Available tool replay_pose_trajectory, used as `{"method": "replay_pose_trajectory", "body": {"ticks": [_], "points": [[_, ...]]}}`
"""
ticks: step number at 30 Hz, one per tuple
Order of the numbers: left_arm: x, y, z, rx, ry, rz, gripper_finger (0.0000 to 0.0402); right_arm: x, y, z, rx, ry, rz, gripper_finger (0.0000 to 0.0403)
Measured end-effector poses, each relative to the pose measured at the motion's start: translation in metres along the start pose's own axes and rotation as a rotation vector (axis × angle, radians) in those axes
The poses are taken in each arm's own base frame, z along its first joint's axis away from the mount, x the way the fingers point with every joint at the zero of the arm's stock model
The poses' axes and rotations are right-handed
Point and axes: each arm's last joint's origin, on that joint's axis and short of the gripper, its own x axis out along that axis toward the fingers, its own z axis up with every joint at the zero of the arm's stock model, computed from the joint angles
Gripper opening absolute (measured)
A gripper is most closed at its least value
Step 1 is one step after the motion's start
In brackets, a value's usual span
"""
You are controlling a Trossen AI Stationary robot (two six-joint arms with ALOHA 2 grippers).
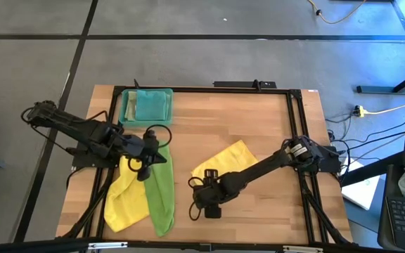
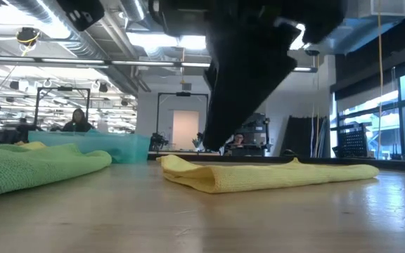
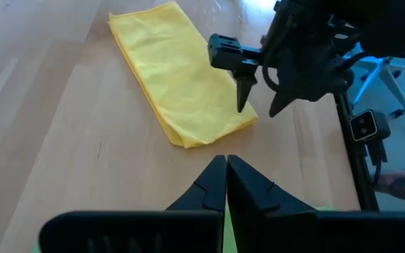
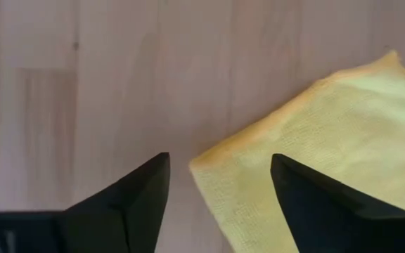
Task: Fold microfiber towels
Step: Fold the right yellow microfiber cloth
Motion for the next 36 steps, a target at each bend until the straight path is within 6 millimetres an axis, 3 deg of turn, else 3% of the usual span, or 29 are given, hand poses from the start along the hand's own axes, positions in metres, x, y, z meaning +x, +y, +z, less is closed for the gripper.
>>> {"method": "replay_pose_trajectory", "body": {"ticks": [10, 15, 28, 32, 36], "points": [[-0.001, -0.002, -0.004, -0.008, 0.011, 0.042, 0.0003, 0.014, 0.000, -0.016, -0.120, 0.067, 0.061, 0.0183], [-0.001, -0.002, -0.004, -0.033, 0.000, 0.063, 0.0004, 0.017, 0.000, -0.014, -0.147, 0.029, 0.071, 0.0156], [-0.001, -0.001, -0.004, -0.031, -0.007, 0.082, 0.0005, 0.031, -0.001, -0.023, -0.054, -0.014, 0.082, 0.0138], [-0.001, -0.001, -0.004, -0.030, -0.007, 0.082, 0.0002, 0.031, -0.001, -0.023, -0.023, -0.015, 0.079, 0.0102], [-0.001, -0.001, -0.004, -0.030, -0.007, 0.082, 0.0003, 0.031, -0.003, -0.022, 0.052, -0.015, 0.078, 0.0037]]}}
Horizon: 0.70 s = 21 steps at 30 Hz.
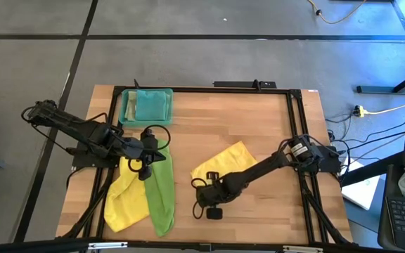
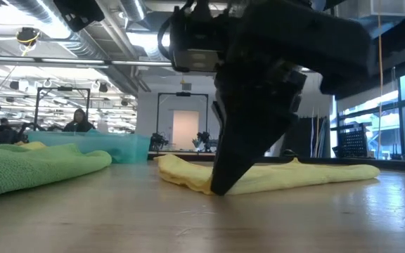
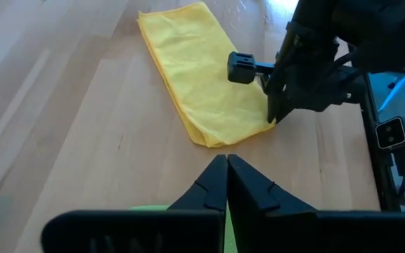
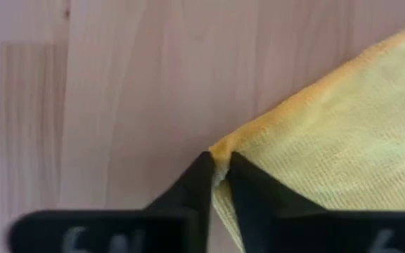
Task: Fold microfiber towels
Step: Fold the right yellow microfiber cloth
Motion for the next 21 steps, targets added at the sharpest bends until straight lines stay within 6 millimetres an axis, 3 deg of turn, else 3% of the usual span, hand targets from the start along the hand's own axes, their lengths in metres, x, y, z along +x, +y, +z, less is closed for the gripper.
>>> {"method": "replay_pose_trajectory", "body": {"ticks": [2, 11, 21], "points": [[0.000, 0.000, 0.000, 0.000, 0.000, 0.000, 0.0006, -0.002, -0.001, 0.002, 0.054, 0.004, 0.006, 0.0012], [0.000, -0.001, 0.002, 0.028, -0.024, -0.011, 0.0003, -0.031, 0.008, 0.034, 0.132, -0.058, 0.033, 0.0006], [-0.001, -0.015, 0.006, 0.454, -0.094, -0.116, 0.0058, -0.056, -0.004, 0.050, 0.083, -0.036, -0.088, 0.0006]]}}
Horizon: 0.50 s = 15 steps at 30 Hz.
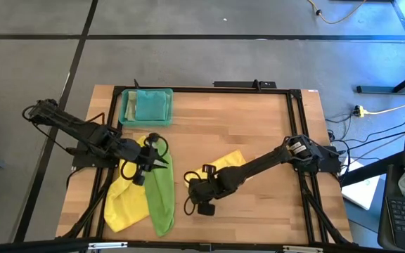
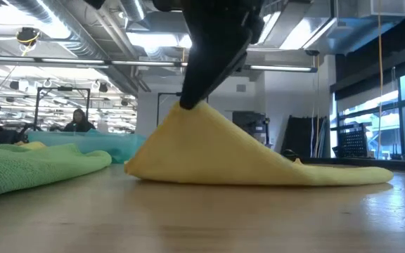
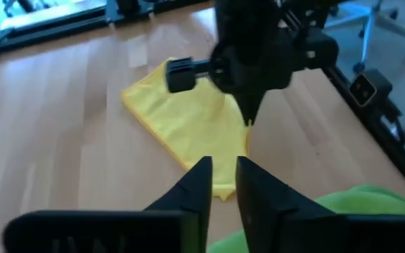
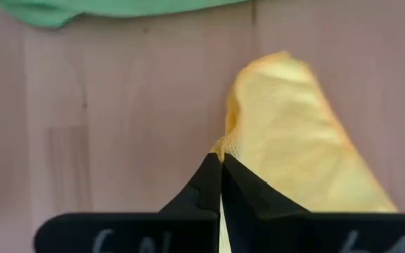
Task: Fold microfiber towels
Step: Fold the right yellow microfiber cloth
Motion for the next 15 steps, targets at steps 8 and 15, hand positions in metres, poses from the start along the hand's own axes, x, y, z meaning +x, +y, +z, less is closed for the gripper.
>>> {"method": "replay_pose_trajectory", "body": {"ticks": [8, 15], "points": [[0.035, -0.011, -0.019, 0.050, 0.025, -0.109, 0.0136, 0.002, -0.017, 0.007, 0.099, 0.003, -0.018, 0.0003], [0.072, -0.020, -0.038, -0.006, -0.011, -0.125, 0.0171, -0.013, -0.023, 0.011, 0.176, -0.049, -0.068, 0.0004]]}}
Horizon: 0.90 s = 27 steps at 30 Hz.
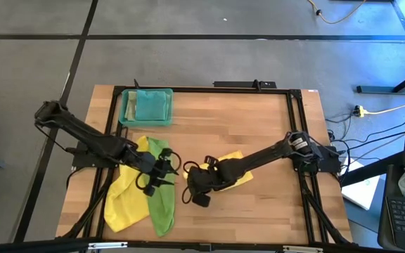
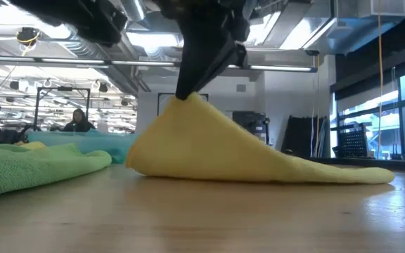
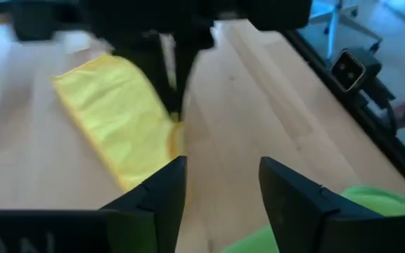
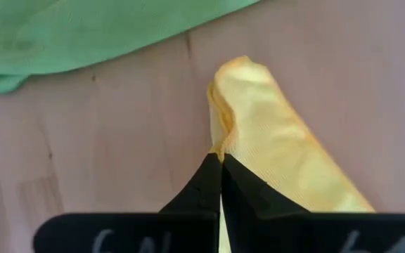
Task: Fold microfiber towels
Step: Fold the right yellow microfiber cloth
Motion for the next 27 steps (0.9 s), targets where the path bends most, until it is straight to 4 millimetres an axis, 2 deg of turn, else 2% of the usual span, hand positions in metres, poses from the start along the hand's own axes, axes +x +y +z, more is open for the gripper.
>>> {"method": "replay_pose_trajectory", "body": {"ticks": [5, 15, 23, 27], "points": [[0.024, -0.006, -0.006, 0.036, 0.001, -0.007, 0.0174, -0.015, -0.002, 0.005, 0.012, -0.060, -0.016, 0.0004], [0.058, -0.005, -0.021, 0.063, 0.074, 0.107, 0.0174, -0.017, 0.003, 0.002, 0.022, -0.049, 0.009, 0.0008], [0.062, -0.001, -0.021, 0.063, 0.063, 0.234, 0.0174, -0.019, 0.008, 0.000, 0.017, -0.051, 0.022, 0.0009], [0.065, -0.001, -0.019, 0.051, 0.034, 0.199, 0.0174, -0.020, 0.010, -0.001, 0.013, -0.054, 0.023, 0.0009]]}}
